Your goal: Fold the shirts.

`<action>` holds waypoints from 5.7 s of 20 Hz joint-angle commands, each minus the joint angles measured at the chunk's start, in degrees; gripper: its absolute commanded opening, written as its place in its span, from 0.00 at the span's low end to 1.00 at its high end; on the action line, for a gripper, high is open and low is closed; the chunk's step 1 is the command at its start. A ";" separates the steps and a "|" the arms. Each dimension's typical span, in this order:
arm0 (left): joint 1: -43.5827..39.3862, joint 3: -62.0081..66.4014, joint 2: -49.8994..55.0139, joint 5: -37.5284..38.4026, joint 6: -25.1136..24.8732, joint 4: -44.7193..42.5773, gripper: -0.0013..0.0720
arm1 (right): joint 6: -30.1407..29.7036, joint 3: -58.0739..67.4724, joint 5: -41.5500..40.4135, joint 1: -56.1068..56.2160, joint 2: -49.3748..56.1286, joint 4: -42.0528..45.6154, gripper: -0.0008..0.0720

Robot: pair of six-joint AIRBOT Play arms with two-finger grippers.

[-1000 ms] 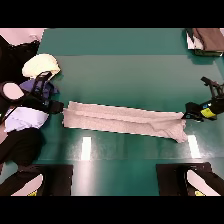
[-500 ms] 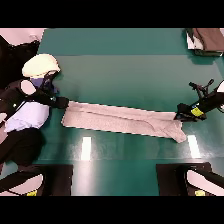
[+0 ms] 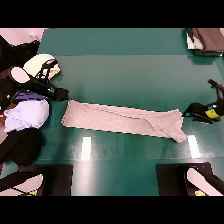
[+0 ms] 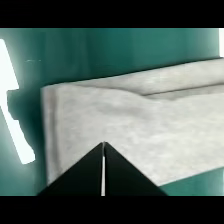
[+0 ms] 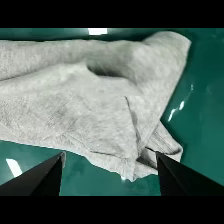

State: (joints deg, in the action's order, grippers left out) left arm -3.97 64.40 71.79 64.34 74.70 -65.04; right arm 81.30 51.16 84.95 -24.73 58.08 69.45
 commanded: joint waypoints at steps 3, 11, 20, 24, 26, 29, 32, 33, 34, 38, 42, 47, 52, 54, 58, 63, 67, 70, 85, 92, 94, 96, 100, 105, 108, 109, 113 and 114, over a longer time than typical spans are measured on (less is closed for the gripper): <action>-4.48 0.63 0.07 0.11 -6.16 9.29 0.05 | -8.57 -12.63 -3.67 -15.34 -3.58 -9.11 0.91; -31.12 2.56 7.34 -10.95 -4.37 7.78 0.04 | -16.55 -20.26 -8.39 -18.03 6.05 -17.40 0.91; -40.35 10.34 19.52 -13.75 -1.97 7.15 0.04 | -17.31 -16.02 -12.87 -10.38 12.90 -19.96 0.89; -40.35 10.34 21.55 -13.88 -2.01 6.84 0.05 | -17.33 -16.02 -14.53 -6.62 15.06 -23.45 0.72; -40.35 10.36 22.01 -15.19 -2.01 6.67 0.05 | -17.31 -16.02 -16.17 -4.07 15.34 -24.02 0.65; -40.35 10.36 22.14 -17.77 -1.99 6.64 0.05 | -17.31 -16.02 -18.62 -1.22 15.34 -27.93 0.58; -40.33 10.34 22.14 -19.04 -1.09 5.51 0.05 | -19.71 -16.02 -20.09 1.01 15.30 -27.91 0.08; -40.35 10.34 22.14 -19.45 -0.90 4.63 0.04 | -20.92 -16.02 -19.98 1.53 15.28 -27.91 0.03; -40.33 10.34 22.14 -20.13 -0.11 3.63 0.05 | -21.38 -16.02 -19.54 1.51 15.23 -27.98 0.03; -40.35 10.36 22.77 -22.27 1.86 1.81 0.05 | -21.29 -15.85 -18.40 0.55 9.44 -27.93 0.02; -40.35 10.36 24.96 -22.56 3.45 1.79 0.04 | -18.71 -10.05 -11.58 0.70 0.24 -27.87 0.02; -40.35 10.36 25.00 -25.53 5.09 1.92 0.05 | -11.76 -0.07 -5.79 3.96 -7.61 -27.78 0.02; -40.35 10.36 25.00 -25.53 5.05 2.47 0.05 | -9.49 6.36 -5.44 10.71 -8.52 -27.74 0.02; -40.35 10.36 25.00 -25.51 4.96 2.43 0.04 | -9.07 8.33 -5.44 13.33 -8.52 -27.71 0.02; -39.56 10.51 24.50 -23.21 6.10 2.45 0.05 | -7.91 12.46 -5.53 17.53 -8.50 -27.69 0.02; -32.41 11.06 17.18 -18.25 5.92 0.33 0.04 | -5.44 21.94 -3.69 24.87 -1.16 -27.23 0.02; -24.11 11.06 8.22 -12.04 5.92 -7.45 0.05 | -2.49 31.58 -3.98 37.00 8.59 -22.86 0.02; -15.67 11.06 1.29 -7.61 5.92 -10.95 0.05 | -1.14 38.45 -3.91 46.77 16.20 -19.10 0.02; 1.09 11.06 -10.78 1.70 5.81 -15.43 0.05 | 10.91 65.24 -17.97 69.44 51.12 -6.23 0.02; 1.09 11.06 -10.78 2.38 5.88 -15.37 0.05 | 12.31 65.33 -24.87 72.11 53.75 -6.40 0.02; 1.09 11.06 -10.78 2.71 5.90 -15.30 0.05 | 12.28 65.33 -27.08 73.11 53.79 -6.43 0.03; 1.09 11.06 -10.78 2.93 5.92 -14.93 0.05 | 12.07 65.33 -28.22 74.25 54.12 -6.49 0.03; 1.09 11.06 -10.78 3.45 5.90 -13.42 0.05 | 4.09 65.35 -28.35 76.37 55.91 -15.34 0.83; 1.09 11.06 -10.78 6.43 5.90 -13.44 0.05 | -0.07 63.04 -21.70 72.11 50.93 -17.99 0.78; 1.09 10.99 -10.71 7.76 5.90 -13.38 0.05 | -0.96 51.01 -18.21 65.51 42.45 -16.94 0.76; 1.09 10.99 -10.71 7.78 5.90 -12.96 0.05 | -0.96 45.40 -18.64 63.17 39.10 -16.96 0.76; 1.09 10.43 -10.60 6.73 5.88 -10.95 0.05 | -0.61 20.24 -22.58 52.33 26.25 -22.27 0.77; 1.09 10.01 -10.60 6.45 5.88 -10.86 0.05 | -0.63 15.41 -24.57 49.88 24.24 -24.65 0.84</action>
State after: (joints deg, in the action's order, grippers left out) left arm -2.90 75.02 61.12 71.42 80.62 -76.99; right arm 80.88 81.25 63.48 31.94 89.69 49.98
